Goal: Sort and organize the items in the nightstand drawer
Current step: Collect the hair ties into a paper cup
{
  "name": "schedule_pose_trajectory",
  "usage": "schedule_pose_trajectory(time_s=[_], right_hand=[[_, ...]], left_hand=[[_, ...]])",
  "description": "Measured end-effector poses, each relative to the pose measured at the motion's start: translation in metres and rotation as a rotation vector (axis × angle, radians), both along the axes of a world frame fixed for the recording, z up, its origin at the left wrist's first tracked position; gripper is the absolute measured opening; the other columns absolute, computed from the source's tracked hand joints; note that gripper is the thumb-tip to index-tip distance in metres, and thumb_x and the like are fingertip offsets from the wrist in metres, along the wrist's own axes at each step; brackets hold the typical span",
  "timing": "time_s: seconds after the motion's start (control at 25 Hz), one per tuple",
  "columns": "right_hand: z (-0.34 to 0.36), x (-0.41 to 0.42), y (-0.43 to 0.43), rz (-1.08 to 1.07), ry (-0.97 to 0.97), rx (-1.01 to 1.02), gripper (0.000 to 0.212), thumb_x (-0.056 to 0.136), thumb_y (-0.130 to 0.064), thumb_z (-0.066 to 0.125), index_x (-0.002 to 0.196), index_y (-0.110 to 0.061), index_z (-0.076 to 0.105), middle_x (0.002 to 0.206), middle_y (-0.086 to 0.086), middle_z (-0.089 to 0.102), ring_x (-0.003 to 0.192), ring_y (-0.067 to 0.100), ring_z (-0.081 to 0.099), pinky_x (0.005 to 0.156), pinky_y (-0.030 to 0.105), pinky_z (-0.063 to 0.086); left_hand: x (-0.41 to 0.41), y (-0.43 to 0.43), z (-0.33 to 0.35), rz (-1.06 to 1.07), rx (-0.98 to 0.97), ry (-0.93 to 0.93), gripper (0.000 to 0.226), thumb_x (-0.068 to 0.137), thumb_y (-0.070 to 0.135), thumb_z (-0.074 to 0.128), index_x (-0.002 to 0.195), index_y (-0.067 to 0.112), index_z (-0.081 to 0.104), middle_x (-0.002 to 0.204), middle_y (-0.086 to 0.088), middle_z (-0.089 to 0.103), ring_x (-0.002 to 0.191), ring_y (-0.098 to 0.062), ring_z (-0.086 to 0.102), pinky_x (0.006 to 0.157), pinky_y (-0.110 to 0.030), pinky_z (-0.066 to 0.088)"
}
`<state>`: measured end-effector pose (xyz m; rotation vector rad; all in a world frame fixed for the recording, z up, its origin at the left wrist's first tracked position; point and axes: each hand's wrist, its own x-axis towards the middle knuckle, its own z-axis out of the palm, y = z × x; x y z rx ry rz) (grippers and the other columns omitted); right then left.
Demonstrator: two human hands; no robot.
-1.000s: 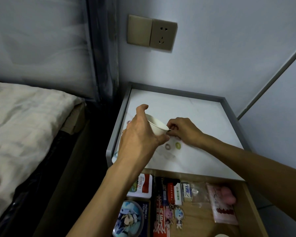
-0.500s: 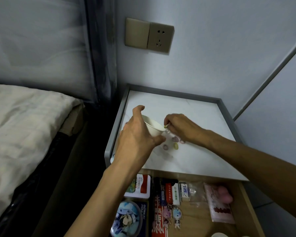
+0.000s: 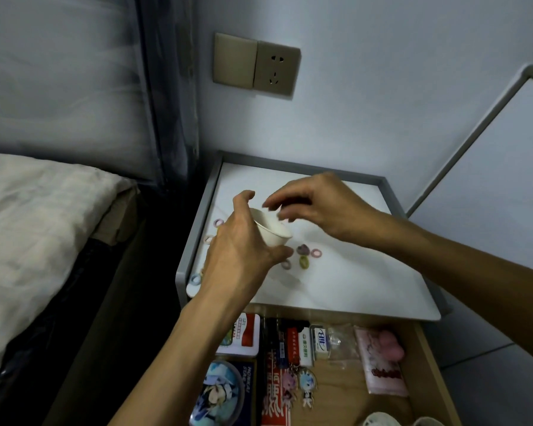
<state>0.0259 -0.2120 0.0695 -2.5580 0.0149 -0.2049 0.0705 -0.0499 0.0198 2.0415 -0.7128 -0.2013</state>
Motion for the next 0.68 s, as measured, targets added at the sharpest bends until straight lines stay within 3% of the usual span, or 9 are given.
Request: schedule_pose_trajectory(time_s=[0.08,0.16,0.24,0.32,0.52,0.68], right_hand=[[-0.011,-0.008,-0.020,-0.189,-0.018,0.072,0.016,0.090,-0.010,0.067,0.101,-0.019,0.075,0.096,-0.006,0.073,0.080,0.009,0.067,0.068,0.016,0.052],[-0.036,-0.017,-0.043,-0.390,0.136,-0.057,0.015,0.092,-0.025,0.066,0.105,-0.023,0.073,0.104,-0.003,0.071,0.086,0.012,0.064,0.072,0.021,0.049],[-0.071,-0.025,-0.053,-0.523,0.365,-0.172,0.028,0.092,-0.042,0.062,0.114,-0.026,0.068,0.115,-0.002,0.067,0.098,0.017,0.062,0.083,0.029,0.049],[-0.101,-0.027,-0.048,-0.594,0.440,-0.180,0.041,0.091,-0.054,0.057,0.121,-0.026,0.061,0.118,0.000,0.062,0.105,0.023,0.061,0.086,0.033,0.048],[-0.129,-0.012,-0.028,-0.561,0.233,-0.203,0.009,0.095,-0.032,0.060,0.099,-0.024,0.060,0.096,0.004,0.058,0.085,0.025,0.060,0.069,0.032,0.048],[-0.132,-0.011,-0.033,-0.446,0.236,-0.296,0.007,0.098,-0.015,0.054,0.102,-0.016,0.059,0.100,0.007,0.059,0.089,0.024,0.057,0.078,0.038,0.051]], left_hand=[[0.001,0.002,0.001,0.020,0.012,-0.015,0.102,0.067,0.031,0.088,0.146,0.025,0.024,0.129,-0.007,0.058,0.115,-0.025,0.055,0.090,-0.037,0.050],[0.002,0.004,0.002,0.026,0.013,-0.028,0.102,0.067,0.032,0.088,0.146,0.025,0.024,0.129,-0.007,0.058,0.116,-0.026,0.053,0.094,-0.040,0.049],[0.002,0.004,0.003,0.028,0.009,-0.023,0.102,0.068,0.033,0.088,0.147,0.025,0.024,0.129,-0.007,0.058,0.117,-0.026,0.054,0.095,-0.040,0.049],[0.003,0.003,0.003,0.030,0.018,-0.028,0.102,0.068,0.033,0.087,0.147,0.026,0.024,0.131,-0.006,0.057,0.117,-0.026,0.054,0.095,-0.039,0.049],[0.003,0.002,0.001,0.033,0.026,-0.020,0.100,0.068,0.032,0.088,0.146,0.024,0.026,0.128,-0.007,0.058,0.117,-0.026,0.053,0.095,-0.039,0.049],[0.004,0.002,0.001,0.032,0.032,-0.013,0.100,0.067,0.032,0.088,0.146,0.024,0.026,0.128,-0.007,0.058,0.117,-0.026,0.053,0.096,-0.039,0.048]])
